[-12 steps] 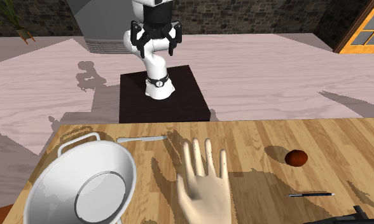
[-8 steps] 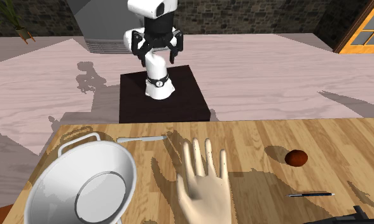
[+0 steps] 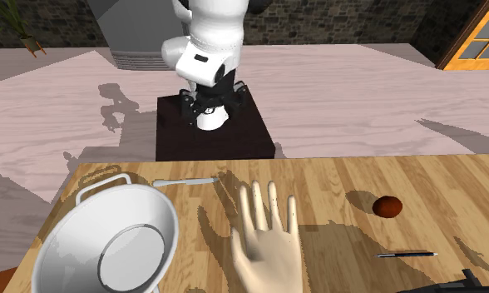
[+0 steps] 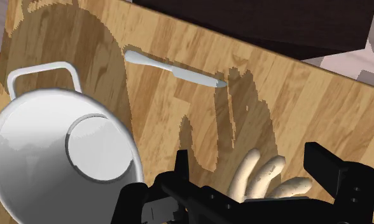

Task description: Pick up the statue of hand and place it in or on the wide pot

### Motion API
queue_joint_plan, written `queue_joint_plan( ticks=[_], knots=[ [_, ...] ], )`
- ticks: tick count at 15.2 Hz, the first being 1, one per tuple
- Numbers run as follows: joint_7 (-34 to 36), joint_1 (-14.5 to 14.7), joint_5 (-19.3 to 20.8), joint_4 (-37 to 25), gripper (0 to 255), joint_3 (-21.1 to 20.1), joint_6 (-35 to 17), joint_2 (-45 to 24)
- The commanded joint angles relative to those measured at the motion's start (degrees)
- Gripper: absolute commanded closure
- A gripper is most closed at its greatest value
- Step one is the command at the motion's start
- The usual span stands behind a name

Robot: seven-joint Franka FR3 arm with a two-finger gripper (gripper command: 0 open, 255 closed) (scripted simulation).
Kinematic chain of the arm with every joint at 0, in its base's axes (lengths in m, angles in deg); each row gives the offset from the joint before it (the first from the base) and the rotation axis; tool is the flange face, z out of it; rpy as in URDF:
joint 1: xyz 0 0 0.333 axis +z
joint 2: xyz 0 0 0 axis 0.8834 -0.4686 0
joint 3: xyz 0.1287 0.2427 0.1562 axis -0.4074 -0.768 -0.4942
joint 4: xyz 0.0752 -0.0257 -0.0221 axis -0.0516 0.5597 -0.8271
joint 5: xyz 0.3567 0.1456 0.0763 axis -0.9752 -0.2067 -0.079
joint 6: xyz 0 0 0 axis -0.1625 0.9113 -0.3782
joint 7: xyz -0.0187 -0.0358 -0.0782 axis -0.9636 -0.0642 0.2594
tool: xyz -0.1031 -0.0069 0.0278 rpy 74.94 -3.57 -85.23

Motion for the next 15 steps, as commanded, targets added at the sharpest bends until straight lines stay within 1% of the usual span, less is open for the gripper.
queue_joint_plan(
  ticks=[1, 8, 15],
  knots=[
    [-0.2, -0.2, 0.2, -1.9, 0, 0.2, -2.4, -4.4],
    [-0.9, -0.5, 0.7, -10.4, 0, 0.5, -9.2, -20.2],
    [-1.7, -0.7, 0.9, -22.6, 0, 0.7, -12.5, -36.2]
  ],
)
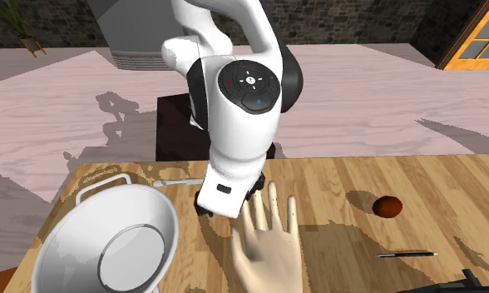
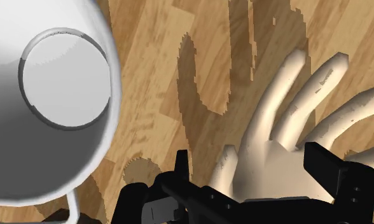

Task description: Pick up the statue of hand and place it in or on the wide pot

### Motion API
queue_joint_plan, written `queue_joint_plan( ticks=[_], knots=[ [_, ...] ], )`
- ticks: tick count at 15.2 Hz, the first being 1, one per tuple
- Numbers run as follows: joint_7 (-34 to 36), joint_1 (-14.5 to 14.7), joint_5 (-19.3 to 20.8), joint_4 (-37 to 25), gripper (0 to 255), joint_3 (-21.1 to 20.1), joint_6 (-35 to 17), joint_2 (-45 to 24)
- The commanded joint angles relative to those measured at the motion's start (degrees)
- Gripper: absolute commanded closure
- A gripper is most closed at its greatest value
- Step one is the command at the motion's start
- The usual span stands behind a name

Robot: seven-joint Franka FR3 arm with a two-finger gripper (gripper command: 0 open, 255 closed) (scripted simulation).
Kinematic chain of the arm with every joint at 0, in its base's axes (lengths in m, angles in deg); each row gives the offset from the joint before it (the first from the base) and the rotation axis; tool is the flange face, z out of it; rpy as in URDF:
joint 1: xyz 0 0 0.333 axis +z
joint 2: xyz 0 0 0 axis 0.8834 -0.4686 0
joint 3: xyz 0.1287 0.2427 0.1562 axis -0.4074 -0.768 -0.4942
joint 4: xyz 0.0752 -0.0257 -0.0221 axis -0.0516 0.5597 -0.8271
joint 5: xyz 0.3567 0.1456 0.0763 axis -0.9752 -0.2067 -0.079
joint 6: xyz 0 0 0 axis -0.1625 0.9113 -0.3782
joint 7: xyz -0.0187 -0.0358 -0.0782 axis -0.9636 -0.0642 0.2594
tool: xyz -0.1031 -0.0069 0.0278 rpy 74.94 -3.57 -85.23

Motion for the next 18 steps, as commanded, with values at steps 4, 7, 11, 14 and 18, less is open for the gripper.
queue_joint_plan(
  ticks=[4, 7, 11, 14, 18],
  knots=[
    [-0.7, 0.1, 0.0, -10.4, 0, 0.0, -0.6, -11.5],
    [-1.2, 0.2, 0.0, -17.8, 0, 0.0, 0.0, -18.5],
    [-1.1, 0.1, 0.2, -16.3, 0, 0.1, -2.6, -19.6],
    [-1.0, 0.0, 0.3, -15.3, 0, 0.2, -4.6, -20.5],
    [-1.0, -0.1, 0.3, -15.1, 0, 0.2, -4.9, -20.7]
  ],
)
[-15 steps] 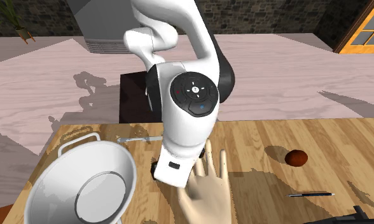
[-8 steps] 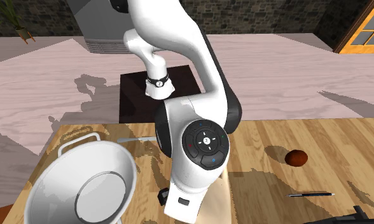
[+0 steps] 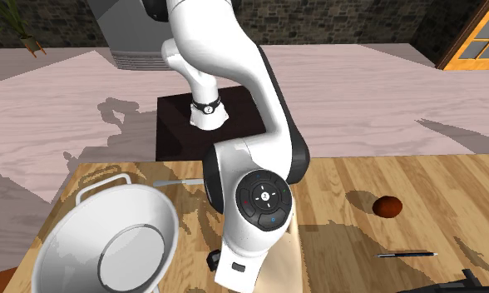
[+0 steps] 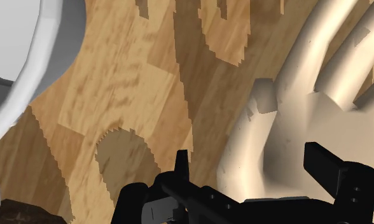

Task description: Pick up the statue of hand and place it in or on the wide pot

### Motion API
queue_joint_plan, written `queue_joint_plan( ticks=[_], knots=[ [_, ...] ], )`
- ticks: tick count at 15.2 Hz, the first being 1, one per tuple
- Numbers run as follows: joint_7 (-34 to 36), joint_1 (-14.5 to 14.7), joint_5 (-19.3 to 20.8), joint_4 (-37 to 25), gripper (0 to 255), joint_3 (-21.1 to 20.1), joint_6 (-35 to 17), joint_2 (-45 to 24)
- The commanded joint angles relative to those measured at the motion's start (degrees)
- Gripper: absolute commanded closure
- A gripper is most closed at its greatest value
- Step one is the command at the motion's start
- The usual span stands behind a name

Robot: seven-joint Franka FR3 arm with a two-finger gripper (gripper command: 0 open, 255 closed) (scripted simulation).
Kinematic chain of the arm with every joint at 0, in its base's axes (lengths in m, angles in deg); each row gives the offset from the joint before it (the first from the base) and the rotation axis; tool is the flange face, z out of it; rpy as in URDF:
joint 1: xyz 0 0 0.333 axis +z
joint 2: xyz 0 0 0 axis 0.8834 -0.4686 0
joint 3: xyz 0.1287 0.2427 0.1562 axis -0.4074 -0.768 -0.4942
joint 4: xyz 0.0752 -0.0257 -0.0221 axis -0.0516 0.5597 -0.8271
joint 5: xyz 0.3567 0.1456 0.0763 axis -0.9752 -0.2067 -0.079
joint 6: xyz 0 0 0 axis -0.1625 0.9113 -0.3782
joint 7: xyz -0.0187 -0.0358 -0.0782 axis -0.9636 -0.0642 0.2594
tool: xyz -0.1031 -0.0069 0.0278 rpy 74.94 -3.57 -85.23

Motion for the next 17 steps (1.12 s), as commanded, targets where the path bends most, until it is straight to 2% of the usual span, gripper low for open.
queue_joint_plan(
  ticks=[1, 5, 6, 17],
  knots=[
    [0.0, 0.0, 0.0, 0.0, 0, 0.0, -0.1, 0.0],
    [0.0, 0.0, 0.0, 0.0, 0, 0.0, 0.0, 0.0],
    [0.0, 0.0, 0.0, 0.0, 255, 0.0, 0.0, 0.0],
    [-0.1, 0.0, -0.1, -0.3, 255, 0.0, 1.1, 0.8]
  ],
)
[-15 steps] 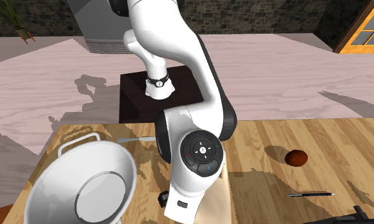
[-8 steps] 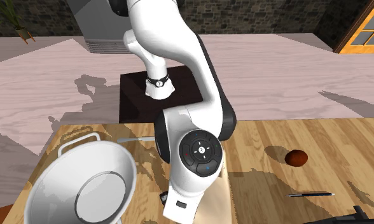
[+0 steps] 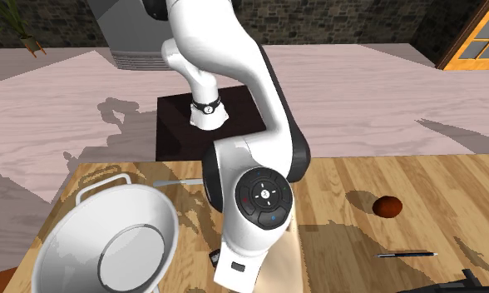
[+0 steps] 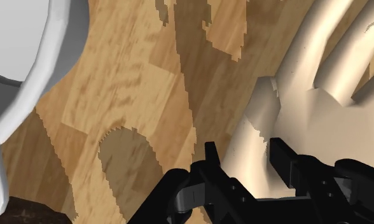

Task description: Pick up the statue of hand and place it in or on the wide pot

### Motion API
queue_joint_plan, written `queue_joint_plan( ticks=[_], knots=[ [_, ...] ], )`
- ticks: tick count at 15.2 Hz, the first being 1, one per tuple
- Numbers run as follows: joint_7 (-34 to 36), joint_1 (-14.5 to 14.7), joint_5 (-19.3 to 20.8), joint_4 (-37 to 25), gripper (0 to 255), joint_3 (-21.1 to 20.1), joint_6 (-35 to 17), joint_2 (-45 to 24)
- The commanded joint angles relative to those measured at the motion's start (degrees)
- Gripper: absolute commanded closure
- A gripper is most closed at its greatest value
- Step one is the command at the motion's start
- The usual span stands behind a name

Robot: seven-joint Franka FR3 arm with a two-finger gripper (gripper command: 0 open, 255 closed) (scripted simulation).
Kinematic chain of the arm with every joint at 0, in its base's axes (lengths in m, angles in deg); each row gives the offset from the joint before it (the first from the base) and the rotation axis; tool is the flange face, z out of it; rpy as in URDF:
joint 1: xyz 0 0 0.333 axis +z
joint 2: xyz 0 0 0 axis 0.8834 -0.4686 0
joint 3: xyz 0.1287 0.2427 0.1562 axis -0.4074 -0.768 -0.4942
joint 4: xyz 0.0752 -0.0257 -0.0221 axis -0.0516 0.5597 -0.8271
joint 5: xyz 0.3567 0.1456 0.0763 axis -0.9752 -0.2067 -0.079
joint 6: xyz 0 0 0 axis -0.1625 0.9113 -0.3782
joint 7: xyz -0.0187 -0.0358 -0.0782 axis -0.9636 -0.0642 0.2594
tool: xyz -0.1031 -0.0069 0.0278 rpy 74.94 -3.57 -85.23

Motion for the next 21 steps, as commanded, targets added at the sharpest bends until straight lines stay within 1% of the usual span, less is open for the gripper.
queue_joint_plan(
  ticks=[1, 11, 21],
  knots=[
    [-0.1, 0.0, -0.1, -0.2, 255, -0.1, 1.0, 0.8],
    [-0.8, 0.0, -0.5, -2.9, 255, -0.3, 7.2, 4.3],
    [-1.5, 0.0, -0.9, -7.0, 255, -0.4, 13.8, 6.8]
  ],
)
